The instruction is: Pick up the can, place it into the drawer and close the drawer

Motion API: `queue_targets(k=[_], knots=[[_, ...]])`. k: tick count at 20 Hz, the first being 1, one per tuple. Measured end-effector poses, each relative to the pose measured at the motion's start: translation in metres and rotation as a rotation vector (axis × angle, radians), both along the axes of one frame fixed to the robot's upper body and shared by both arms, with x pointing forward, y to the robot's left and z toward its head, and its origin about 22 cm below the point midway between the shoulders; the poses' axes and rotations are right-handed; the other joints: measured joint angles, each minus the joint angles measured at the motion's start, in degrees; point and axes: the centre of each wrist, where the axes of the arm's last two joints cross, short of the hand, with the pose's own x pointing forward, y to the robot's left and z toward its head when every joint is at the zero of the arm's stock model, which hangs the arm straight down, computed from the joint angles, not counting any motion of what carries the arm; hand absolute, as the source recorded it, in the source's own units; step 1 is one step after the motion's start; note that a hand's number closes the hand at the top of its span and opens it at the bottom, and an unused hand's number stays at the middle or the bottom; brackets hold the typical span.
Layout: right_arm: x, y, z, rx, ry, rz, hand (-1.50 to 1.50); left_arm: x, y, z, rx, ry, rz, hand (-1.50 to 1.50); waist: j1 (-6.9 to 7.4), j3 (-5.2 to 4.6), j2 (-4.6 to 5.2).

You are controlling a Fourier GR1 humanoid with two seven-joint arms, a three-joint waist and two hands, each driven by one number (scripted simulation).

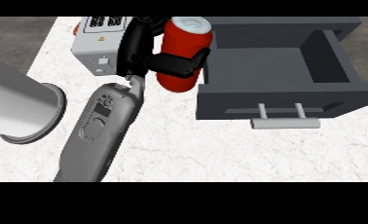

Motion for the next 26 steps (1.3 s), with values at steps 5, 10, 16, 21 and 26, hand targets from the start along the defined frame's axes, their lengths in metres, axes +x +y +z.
queue_targets(k=[5, 10, 16, 21, 26], knots=[[-0.004, 0.001, -0.003, -0.006, 0.004, 0.006, -1.5, 0.015, -0.034, 0.038, 0.013, -0.024, -0.012, 1.5, -0.45, 0.0, 0.07], [-0.002, -0.002, -0.002, -0.013, 0.009, 0.011, -1.5, 0.026, -0.063, 0.063, 0.025, -0.015, -0.018, 1.5, -0.71, 0.01, 0.14], [0.0, -0.001, -0.002, -0.01, 0.008, 0.013, -1.5, 0.035, -0.089, 0.085, 0.049, -0.011, -0.013, 1.5, -0.85, 0.01, 0.18], [0.005, 0.002, 0.0, -0.007, 0.008, 0.014, -1.5, 0.047, -0.102, 0.092, 0.068, 0.001, -0.011, 1.5, -1.38, 0.04, 0.37], [0.008, 0.003, 0.004, -0.011, 0.002, 0.022, -1.5, 0.055, -0.112, 0.091, 0.098, 0.007, 0.003, 1.5, -1.98, 0.04, 0.5]])
